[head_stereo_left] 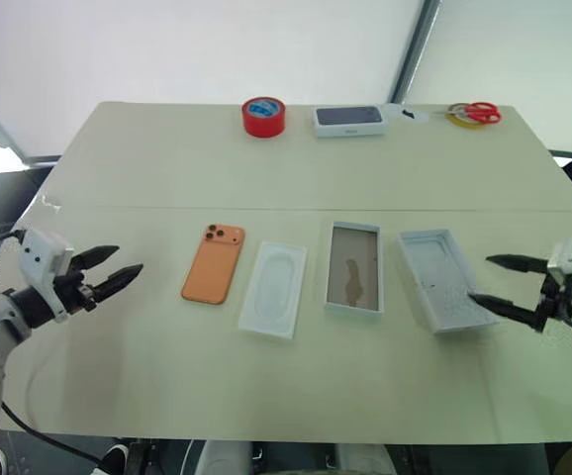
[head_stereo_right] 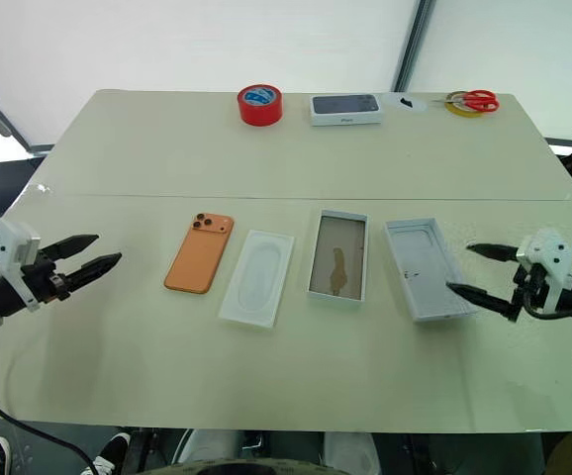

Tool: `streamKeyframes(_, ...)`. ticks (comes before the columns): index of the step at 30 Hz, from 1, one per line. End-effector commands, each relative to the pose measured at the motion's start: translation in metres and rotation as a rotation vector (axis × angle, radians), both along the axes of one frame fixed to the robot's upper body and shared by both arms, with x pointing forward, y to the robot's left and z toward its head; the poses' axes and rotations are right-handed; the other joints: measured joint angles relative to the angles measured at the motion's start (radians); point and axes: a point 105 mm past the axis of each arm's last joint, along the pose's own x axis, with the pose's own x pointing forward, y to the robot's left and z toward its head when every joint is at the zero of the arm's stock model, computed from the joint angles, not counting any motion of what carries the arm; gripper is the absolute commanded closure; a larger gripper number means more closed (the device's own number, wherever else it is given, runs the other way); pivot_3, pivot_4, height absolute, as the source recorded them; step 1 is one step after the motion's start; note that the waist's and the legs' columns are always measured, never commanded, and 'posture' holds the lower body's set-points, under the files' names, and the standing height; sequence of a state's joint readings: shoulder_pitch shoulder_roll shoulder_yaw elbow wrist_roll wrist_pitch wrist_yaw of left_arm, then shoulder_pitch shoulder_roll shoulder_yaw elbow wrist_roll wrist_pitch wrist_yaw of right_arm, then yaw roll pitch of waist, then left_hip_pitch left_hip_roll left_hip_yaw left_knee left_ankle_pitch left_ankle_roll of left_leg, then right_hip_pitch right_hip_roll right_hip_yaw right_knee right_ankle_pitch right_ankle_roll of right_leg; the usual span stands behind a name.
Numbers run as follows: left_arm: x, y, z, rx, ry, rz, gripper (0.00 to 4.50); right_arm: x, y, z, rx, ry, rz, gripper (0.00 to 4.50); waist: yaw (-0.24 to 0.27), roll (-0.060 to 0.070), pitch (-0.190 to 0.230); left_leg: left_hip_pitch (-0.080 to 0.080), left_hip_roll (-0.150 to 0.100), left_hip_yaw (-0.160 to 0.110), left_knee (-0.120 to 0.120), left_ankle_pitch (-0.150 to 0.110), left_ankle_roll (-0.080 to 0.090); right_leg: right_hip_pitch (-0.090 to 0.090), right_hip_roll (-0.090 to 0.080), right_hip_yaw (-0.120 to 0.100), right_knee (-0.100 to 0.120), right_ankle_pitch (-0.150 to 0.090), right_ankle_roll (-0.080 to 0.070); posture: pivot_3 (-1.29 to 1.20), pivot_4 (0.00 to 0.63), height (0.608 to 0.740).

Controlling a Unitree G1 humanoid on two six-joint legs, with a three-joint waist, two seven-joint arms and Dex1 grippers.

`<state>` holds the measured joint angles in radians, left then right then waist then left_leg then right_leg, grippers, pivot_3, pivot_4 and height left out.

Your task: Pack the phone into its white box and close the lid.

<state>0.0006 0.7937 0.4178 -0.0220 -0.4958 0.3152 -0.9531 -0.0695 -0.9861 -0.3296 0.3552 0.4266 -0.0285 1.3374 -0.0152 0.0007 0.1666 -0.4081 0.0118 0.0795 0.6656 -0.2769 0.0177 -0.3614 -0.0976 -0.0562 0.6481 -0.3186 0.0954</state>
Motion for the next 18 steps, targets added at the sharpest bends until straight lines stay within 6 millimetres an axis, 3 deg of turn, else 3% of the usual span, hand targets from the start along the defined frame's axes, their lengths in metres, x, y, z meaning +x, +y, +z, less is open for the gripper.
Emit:
streamKeyframes(1,0.0,-0.004,0.01,0.076,-0.077,-0.027,1.27,0.0,-0.002,0.02,-0.029,-0.064,0.0,0.1,-0.001,0.0,0.0,0.0,0.0,0.0,0.0,0.0,0.0,0.0,0.0,0.0,0.0,0.0,0.0,0.0,0.15,0.73)
streamKeyframes(6,0.007,-0.006,0.012,0.088,-0.058,-0.011,1.27,0.0,-0.004,0.022,-0.043,-0.073,-0.019,0.1,0.001,0.0,0.0,0.0,0.0,0.0,0.0,0.0,0.0,0.0,0.0,0.0,0.0,0.0,0.0,0.0,0.15,0.73)
streamKeyframes(13,0.011,-0.016,0.033,-0.023,-0.109,-0.06,1.27,0.007,0.008,0.033,-0.029,-0.105,0.011,0.1,-0.001,0.0,0.0,0.0,0.0,0.0,0.0,0.0,0.0,0.0,0.0,0.0,0.0,0.0,0.0,0.0,0.15,0.73)
streamKeyframes(18,0.012,-0.016,0.03,0.026,-0.101,-0.061,1.27,0.009,0.01,0.033,-0.023,-0.1,0.012,0.1,0.001,0.0,0.0,0.0,0.0,0.0,0.0,0.0,0.0,0.0,0.0,0.0,0.0,0.0,0.0,0.0,0.15,0.73)
